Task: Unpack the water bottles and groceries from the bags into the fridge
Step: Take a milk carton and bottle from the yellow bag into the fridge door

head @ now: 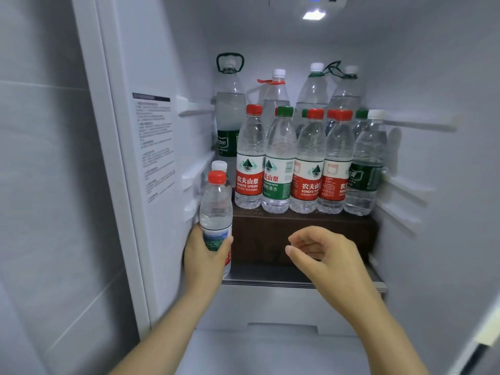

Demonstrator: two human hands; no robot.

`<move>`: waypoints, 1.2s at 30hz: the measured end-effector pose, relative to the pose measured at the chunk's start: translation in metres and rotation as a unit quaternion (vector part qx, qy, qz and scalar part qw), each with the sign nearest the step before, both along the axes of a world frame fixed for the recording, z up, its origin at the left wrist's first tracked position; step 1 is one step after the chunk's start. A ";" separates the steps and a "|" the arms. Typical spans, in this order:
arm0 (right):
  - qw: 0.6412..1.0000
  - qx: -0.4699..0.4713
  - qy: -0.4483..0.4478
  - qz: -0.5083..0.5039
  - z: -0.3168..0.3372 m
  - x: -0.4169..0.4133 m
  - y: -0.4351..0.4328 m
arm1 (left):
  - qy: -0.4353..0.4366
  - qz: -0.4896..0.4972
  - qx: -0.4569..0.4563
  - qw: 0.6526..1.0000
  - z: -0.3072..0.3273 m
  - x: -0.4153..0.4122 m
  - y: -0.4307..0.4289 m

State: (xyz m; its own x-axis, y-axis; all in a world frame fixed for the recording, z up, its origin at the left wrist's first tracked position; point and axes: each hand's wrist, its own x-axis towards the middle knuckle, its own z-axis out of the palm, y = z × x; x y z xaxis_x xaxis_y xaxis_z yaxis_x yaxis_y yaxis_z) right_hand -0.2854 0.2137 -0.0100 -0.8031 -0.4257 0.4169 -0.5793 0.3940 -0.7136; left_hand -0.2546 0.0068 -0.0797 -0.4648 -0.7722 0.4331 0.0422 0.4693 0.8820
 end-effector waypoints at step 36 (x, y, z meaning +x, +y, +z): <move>0.977 0.165 0.036 -0.127 -0.050 0.055 0.034 | -0.159 -0.232 -0.171 0.944 0.002 0.085 0.051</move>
State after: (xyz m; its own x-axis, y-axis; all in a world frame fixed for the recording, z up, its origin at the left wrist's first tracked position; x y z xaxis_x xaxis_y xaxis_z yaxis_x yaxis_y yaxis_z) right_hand -0.2308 0.2481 -0.0595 -0.8742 -0.3367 0.3498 -0.4765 0.7333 -0.4850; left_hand -0.1692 0.0573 -0.0773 -0.8672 -0.2938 0.4020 0.0714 0.7256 0.6844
